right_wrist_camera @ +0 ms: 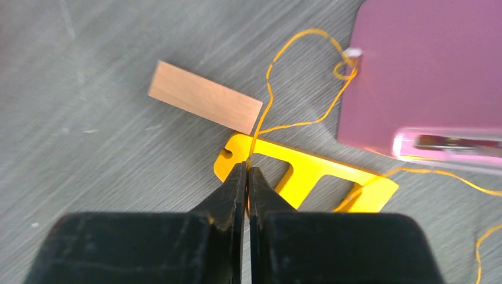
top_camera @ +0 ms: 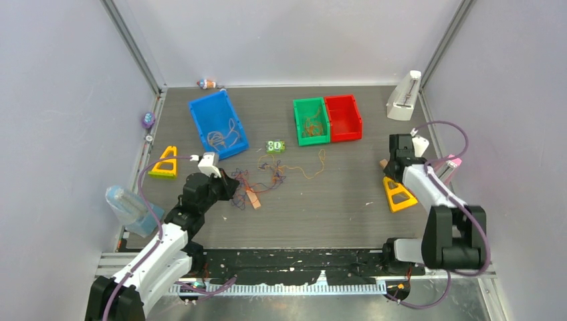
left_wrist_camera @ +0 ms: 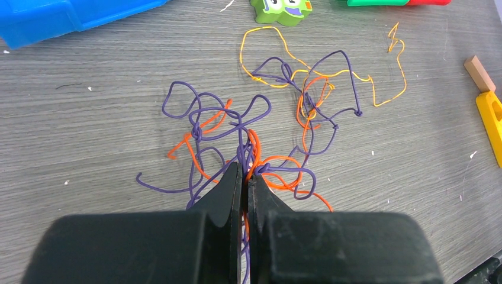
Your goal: Untangle the cables
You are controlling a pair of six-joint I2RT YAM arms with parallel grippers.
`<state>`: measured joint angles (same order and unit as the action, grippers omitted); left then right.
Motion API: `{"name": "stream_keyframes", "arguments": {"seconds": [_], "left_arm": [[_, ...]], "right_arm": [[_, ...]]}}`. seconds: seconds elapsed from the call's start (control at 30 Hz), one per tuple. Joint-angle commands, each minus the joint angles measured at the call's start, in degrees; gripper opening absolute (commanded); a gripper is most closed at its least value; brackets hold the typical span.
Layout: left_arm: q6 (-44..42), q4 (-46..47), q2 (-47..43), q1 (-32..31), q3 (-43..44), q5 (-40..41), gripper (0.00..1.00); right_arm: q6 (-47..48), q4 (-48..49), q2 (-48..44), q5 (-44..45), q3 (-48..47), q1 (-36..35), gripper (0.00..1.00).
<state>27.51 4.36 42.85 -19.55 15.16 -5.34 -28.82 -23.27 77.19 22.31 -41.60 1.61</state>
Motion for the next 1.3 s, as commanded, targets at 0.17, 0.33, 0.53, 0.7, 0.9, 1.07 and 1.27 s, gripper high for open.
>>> {"name": "stream_keyframes", "arguments": {"seconds": [0.17,0.33,0.53,0.7,0.9,1.07,1.27], "left_arm": [[-0.84,1.95,-0.36,-0.29,1.01,0.52,0.01],[-0.95,2.21,0.04,-0.24,1.01,0.40,0.01],[-0.98,1.70,-0.74,-0.27,0.89,1.58,0.00],[-0.97,2.01,-1.66,-0.31,0.33,2.17,0.00],[-1.06,1.94,-1.24,-0.27,0.40,2.63,0.00],[-1.15,1.88,-2.01,-0.31,0.09,3.29,0.00],[-1.23,2.32,-1.80,-0.30,-0.05,3.59,0.00]], "right_arm": [[3.74,-8.25,-16.94,1.46,-11.43,-0.79,0.05],[7.98,-10.94,-18.56,-4.38,-24.85,-6.66,0.05],[10.22,-18.40,-12.18,-1.00,-45.62,-14.50,0.05],[11.48,-13.57,-5.09,-11.10,-51.73,-14.79,0.05],[11.47,-8.50,4.25,-18.33,-59.11,-14.75,0.06],[14.91,3.39,8.37,-21.15,-58.71,-14.74,0.05],[15.92,8.41,15.49,-26.29,-63.54,-14.74,0.05]]}}
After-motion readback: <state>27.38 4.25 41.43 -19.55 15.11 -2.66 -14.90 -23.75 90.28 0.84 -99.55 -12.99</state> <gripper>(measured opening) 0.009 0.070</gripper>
